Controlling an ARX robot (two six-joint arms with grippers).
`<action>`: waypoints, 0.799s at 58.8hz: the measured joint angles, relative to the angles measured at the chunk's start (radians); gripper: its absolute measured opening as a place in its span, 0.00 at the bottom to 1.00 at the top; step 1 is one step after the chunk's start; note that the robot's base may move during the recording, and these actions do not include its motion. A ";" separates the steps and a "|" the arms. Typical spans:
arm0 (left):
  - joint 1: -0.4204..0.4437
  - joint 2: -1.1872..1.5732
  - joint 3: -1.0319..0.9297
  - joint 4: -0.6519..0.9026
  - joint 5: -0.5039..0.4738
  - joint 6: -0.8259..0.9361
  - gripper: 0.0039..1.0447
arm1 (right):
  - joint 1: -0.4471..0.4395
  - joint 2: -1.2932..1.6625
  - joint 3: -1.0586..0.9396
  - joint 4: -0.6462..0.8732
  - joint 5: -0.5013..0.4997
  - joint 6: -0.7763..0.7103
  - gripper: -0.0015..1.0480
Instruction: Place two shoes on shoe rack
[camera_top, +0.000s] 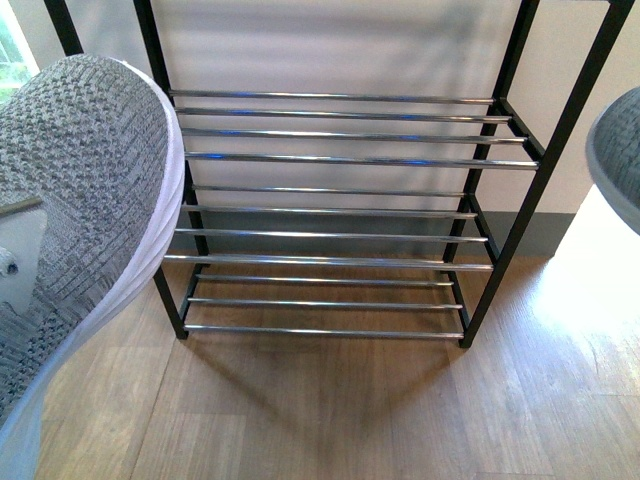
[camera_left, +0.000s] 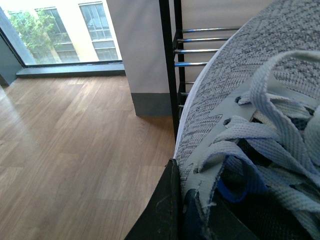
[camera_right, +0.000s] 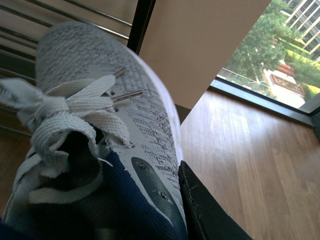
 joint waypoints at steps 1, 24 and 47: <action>0.000 0.000 0.000 0.000 0.000 0.000 0.01 | 0.000 0.000 0.000 0.000 -0.002 0.000 0.01; 0.000 0.000 0.000 0.000 -0.002 0.001 0.01 | 0.000 0.000 -0.001 0.000 -0.007 0.000 0.01; 0.000 0.000 0.000 0.000 -0.005 0.000 0.01 | 0.000 0.000 -0.001 0.000 -0.008 0.000 0.01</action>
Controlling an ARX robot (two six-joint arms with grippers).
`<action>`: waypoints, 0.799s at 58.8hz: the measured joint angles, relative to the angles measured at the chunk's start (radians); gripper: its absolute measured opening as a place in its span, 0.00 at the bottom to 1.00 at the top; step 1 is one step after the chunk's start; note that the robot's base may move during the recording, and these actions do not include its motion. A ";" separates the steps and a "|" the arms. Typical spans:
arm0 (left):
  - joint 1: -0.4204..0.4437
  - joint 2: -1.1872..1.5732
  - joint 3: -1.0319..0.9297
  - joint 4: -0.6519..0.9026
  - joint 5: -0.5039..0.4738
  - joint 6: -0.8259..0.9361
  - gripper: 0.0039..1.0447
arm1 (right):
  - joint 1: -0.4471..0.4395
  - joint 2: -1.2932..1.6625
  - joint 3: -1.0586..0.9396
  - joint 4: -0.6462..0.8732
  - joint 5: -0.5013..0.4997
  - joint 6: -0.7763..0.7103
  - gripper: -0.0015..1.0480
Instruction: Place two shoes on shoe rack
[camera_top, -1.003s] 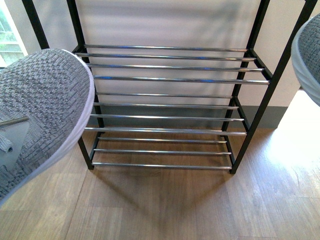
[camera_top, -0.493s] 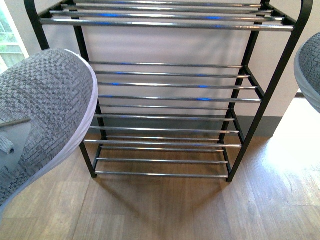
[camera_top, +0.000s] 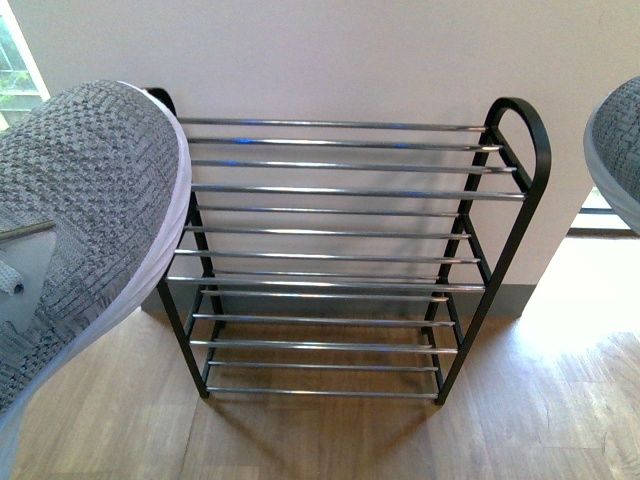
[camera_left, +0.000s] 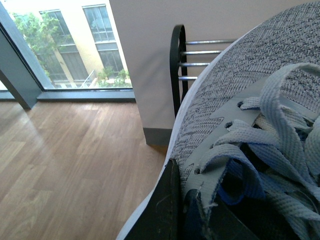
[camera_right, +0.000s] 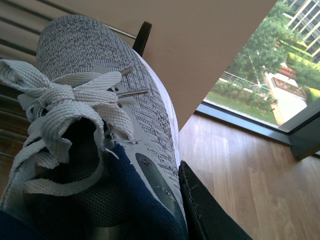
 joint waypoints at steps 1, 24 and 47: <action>0.000 0.000 0.000 0.000 0.000 0.000 0.01 | 0.000 0.000 0.000 0.000 0.000 0.000 0.01; 0.000 0.000 0.000 0.000 -0.002 0.000 0.01 | -0.050 0.121 0.058 0.012 -0.257 0.198 0.01; 0.000 0.000 0.000 0.000 0.000 0.000 0.01 | 0.080 0.575 0.475 0.081 -0.082 0.209 0.01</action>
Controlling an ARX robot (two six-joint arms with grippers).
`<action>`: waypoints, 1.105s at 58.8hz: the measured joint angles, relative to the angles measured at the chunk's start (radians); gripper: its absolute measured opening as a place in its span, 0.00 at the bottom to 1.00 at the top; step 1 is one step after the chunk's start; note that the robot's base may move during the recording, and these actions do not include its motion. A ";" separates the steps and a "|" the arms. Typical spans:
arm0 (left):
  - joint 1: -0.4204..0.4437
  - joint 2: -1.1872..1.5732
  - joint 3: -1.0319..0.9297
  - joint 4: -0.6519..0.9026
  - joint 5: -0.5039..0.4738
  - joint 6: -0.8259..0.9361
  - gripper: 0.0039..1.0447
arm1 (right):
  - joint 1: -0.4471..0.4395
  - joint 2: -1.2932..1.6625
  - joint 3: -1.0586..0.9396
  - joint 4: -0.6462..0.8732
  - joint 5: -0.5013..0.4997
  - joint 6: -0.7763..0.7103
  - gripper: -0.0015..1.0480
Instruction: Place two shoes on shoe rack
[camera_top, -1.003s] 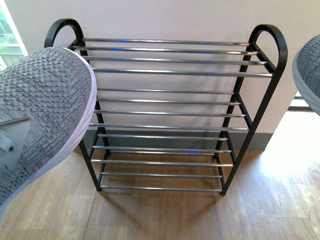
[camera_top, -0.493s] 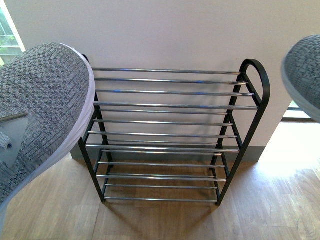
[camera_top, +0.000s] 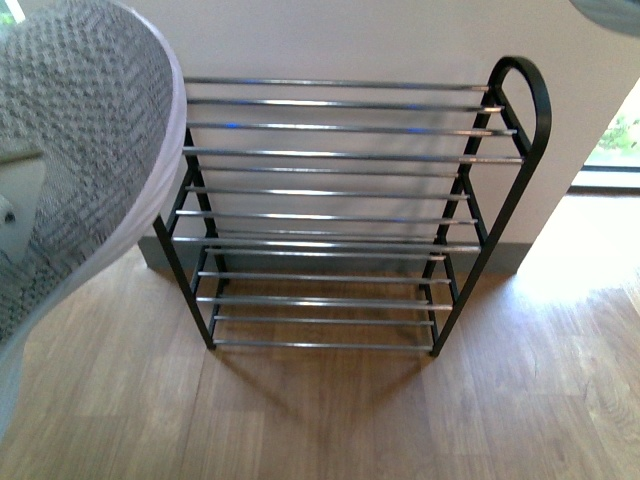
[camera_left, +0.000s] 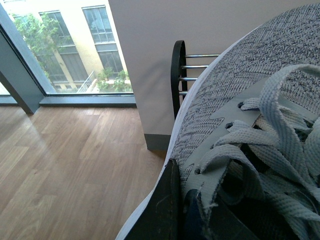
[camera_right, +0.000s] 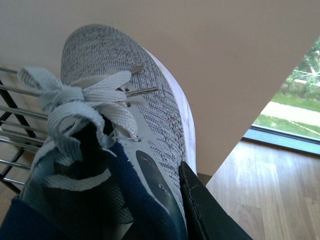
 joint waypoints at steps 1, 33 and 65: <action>0.000 0.000 0.000 0.000 0.000 0.000 0.01 | 0.011 0.025 0.019 0.000 0.003 0.000 0.01; 0.000 0.000 0.000 0.000 0.000 0.000 0.01 | 0.166 0.556 0.510 -0.135 0.229 0.061 0.01; 0.000 0.000 0.000 0.000 0.000 0.000 0.01 | 0.222 0.915 0.978 -0.490 0.584 0.373 0.01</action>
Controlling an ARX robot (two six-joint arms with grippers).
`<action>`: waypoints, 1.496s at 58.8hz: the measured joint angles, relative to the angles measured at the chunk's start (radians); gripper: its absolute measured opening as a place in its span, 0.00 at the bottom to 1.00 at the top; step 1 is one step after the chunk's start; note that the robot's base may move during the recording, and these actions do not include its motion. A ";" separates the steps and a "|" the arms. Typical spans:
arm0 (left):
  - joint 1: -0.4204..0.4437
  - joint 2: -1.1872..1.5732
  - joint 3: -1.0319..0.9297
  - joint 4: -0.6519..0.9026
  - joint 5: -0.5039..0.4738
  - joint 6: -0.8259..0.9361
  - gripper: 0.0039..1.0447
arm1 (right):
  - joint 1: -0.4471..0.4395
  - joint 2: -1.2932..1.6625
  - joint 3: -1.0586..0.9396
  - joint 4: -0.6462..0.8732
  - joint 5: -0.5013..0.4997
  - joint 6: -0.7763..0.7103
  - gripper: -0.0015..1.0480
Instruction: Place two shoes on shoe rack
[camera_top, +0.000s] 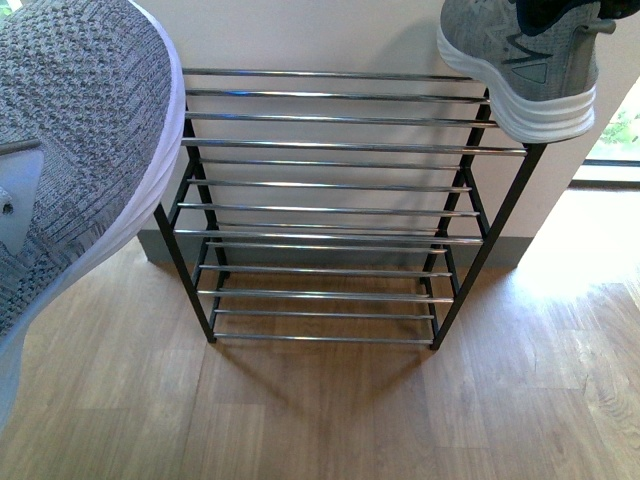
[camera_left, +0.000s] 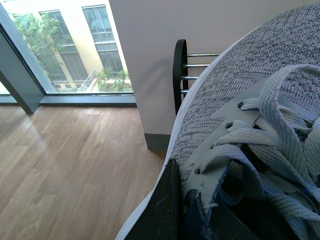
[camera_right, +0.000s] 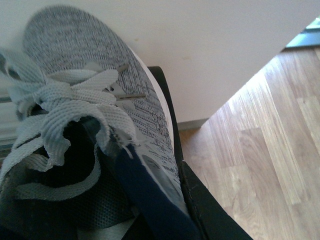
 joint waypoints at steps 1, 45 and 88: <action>0.000 0.000 0.000 0.000 0.000 0.000 0.01 | 0.001 0.002 0.004 -0.006 0.004 0.008 0.01; 0.000 0.000 0.000 0.000 -0.001 0.000 0.01 | 0.094 0.049 0.026 -0.032 -0.081 0.069 0.01; 0.000 0.000 0.000 0.000 0.000 0.000 0.01 | -0.021 0.115 0.105 -0.027 -0.113 0.068 0.32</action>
